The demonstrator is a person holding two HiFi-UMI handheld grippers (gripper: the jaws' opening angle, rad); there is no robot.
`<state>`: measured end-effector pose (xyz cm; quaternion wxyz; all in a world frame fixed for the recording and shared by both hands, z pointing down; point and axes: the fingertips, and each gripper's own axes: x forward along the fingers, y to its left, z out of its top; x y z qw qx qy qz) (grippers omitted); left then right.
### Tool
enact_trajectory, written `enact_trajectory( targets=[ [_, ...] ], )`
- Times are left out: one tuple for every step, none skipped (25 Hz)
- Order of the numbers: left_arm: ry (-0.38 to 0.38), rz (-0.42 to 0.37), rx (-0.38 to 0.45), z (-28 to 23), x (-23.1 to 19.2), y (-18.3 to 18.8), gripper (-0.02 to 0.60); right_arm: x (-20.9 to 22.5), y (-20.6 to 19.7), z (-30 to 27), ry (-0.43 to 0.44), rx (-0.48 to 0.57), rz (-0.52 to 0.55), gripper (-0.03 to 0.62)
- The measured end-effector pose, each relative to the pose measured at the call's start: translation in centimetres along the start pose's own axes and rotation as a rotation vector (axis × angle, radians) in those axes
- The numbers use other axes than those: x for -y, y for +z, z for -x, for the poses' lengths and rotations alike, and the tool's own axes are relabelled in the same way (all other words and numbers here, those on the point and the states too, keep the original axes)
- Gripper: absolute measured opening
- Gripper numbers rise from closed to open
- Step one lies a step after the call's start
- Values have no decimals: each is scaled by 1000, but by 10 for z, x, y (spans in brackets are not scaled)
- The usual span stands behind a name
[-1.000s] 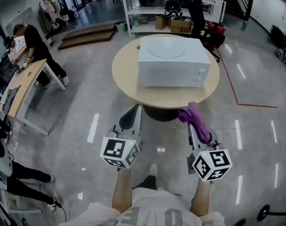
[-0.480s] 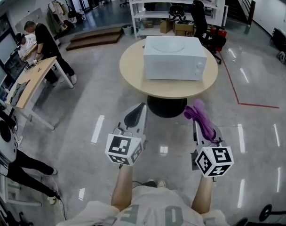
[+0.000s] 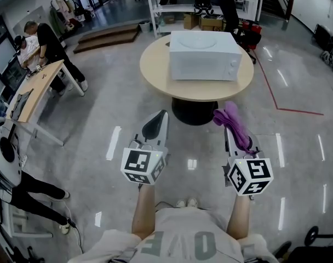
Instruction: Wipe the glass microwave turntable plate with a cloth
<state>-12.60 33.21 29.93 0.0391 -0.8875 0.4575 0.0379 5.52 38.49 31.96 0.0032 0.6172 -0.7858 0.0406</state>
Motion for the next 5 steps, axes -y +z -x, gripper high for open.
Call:
enact_trajectory(
  targets=[
    [-1, 3, 0, 2, -2, 0, 3, -4, 1, 0, 1, 2, 5, 48],
    [-2, 4, 0, 4, -4, 0, 3, -8, 2, -1, 0, 4, 9, 48],
    [-3, 4, 2, 5, -6, 0, 3, -11, 2, -1, -1, 5, 12, 48],
    [-4, 5, 4, 6, -7, 0, 3, -13, 2, -2, -1, 7, 16, 49],
    [-5, 5, 6, 8, -8, -1, 3, -16, 1, -2, -1, 8, 19, 49]
  ],
)
